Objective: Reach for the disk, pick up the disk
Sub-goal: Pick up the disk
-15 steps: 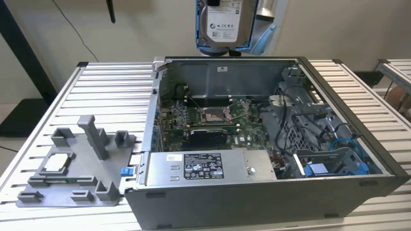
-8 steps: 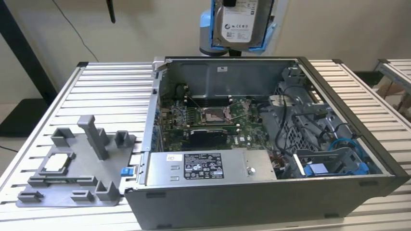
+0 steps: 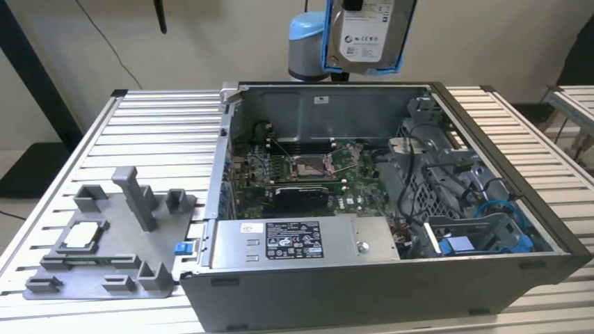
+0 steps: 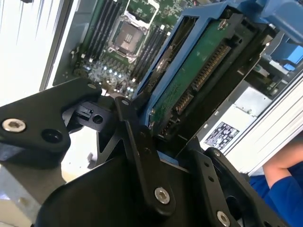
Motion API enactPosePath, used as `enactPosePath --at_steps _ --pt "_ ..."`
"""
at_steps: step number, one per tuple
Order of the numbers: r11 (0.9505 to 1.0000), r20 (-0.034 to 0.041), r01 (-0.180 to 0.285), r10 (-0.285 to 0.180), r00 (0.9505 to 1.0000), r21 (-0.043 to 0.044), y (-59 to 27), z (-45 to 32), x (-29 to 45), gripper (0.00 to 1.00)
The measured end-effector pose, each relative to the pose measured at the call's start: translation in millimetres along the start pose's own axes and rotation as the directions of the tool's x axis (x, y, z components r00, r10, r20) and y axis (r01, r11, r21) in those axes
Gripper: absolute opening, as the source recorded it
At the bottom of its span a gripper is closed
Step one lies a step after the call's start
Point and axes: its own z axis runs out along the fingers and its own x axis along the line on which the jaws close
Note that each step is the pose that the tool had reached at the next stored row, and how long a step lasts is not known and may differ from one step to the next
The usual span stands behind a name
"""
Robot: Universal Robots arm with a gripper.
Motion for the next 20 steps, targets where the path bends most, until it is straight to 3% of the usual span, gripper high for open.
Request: enactPosePath --at_steps 14,20 --pt "1.0 -0.0001 0.0 0.0 1.0 0.0 -42.9 1.7 -2.7 0.0" --pt "1.0 -0.0001 0.0 0.0 1.0 0.0 -56.7 2.8 -3.6 0.0"
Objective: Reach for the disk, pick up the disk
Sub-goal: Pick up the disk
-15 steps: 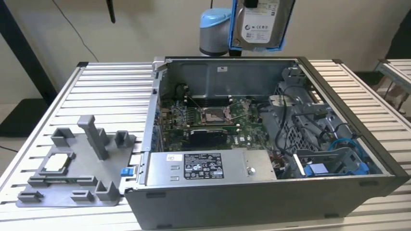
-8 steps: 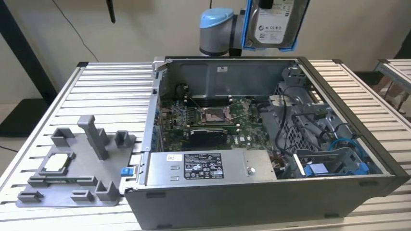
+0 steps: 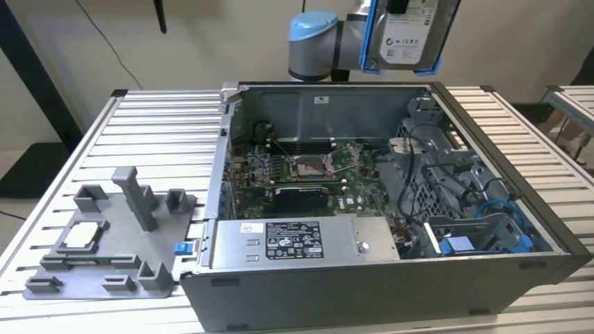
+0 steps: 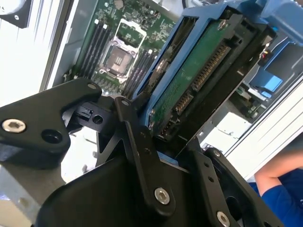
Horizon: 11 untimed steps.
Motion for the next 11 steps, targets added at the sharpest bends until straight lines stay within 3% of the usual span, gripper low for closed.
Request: enactPosePath --at_steps 11 --pt "1.0 0.0002 0.0 0.0 1.0 0.0 -26.2 1.1 -1.4 0.0"
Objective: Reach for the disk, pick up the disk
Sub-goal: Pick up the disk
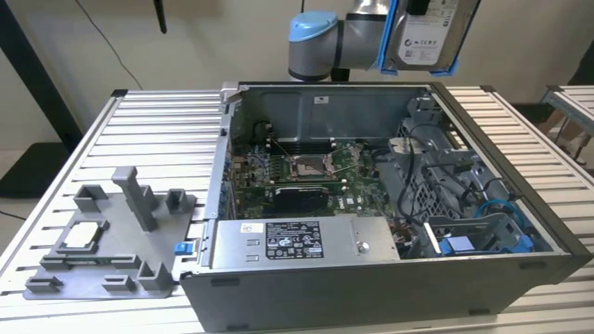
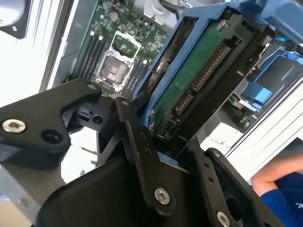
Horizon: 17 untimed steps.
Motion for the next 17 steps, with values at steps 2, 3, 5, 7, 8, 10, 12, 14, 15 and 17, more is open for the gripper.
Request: enactPosePath --at_steps 2,3,5,7,8,10,12,14,15,17 --pt "1.0 -0.0003 0.0 0.0 1.0 0.0 -1.2 -0.1 -0.2 0.0" --pt "1.0 -0.0003 0.0 0.0 1.0 0.0 -1.3 -0.1 -0.1 0.0" --pt "1.0 -0.0002 0.0 0.0 1.0 0.0 -1.4 -0.1 -0.1 0.0" --pt "1.0 -0.0002 0.0 0.0 1.0 0.0 -1.6 -0.1 -0.1 0.0" --pt "1.0 -0.0002 0.0 0.0 1.0 0.0 -1.6 -0.1 -0.1 0.0" --pt "1.0 -0.0002 0.0 0.0 1.0 0.0 -1.7 -0.1 -0.1 0.0" --pt "1.0 -0.0002 0.0 0.0 1.0 0.0 -1.8 -0.1 -0.1 0.0" --pt "1.0 -0.0002 0.0 0.0 1.0 0.0001 -1.8 -0.1 0.2 0.0" --pt "1.0 -0.0002 0.0 0.0 1.0 0.0 -1.9 -0.1 0.5 0.0" --pt "1.0 -0.0003 0.0 0.0 1.0 0.0 -2.0 -0.2 1.7 0.0"
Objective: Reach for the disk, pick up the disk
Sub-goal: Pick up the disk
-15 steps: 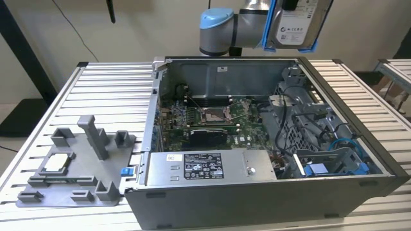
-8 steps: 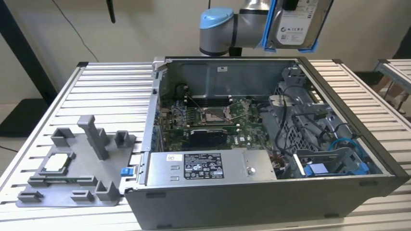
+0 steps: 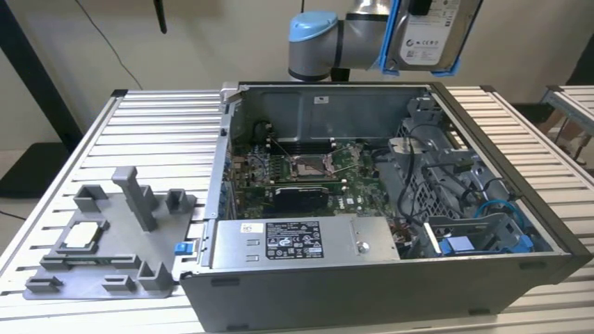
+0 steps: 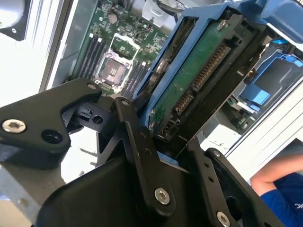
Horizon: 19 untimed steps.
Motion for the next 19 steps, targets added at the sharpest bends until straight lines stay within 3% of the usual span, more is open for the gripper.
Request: enactPosePath --at_steps 19 --pt "1.0 0.0 0.0 0.0 1.0 -0.0002 -3.0 -1.4 32.0 0.0"
